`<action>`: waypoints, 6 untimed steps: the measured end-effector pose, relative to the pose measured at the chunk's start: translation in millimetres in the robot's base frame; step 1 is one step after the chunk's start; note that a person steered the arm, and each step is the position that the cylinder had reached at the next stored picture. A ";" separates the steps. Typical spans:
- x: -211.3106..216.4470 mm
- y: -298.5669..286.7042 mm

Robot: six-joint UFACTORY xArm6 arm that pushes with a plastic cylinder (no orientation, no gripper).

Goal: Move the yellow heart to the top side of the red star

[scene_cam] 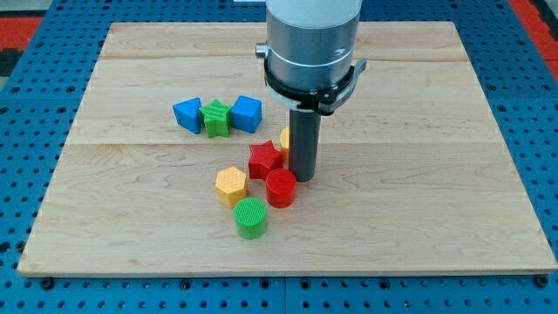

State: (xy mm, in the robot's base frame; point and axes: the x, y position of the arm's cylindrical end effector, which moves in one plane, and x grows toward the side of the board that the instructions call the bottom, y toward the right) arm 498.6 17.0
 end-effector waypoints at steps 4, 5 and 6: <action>-48.4 -41.4; -52.0 -30.3; -92.7 -31.6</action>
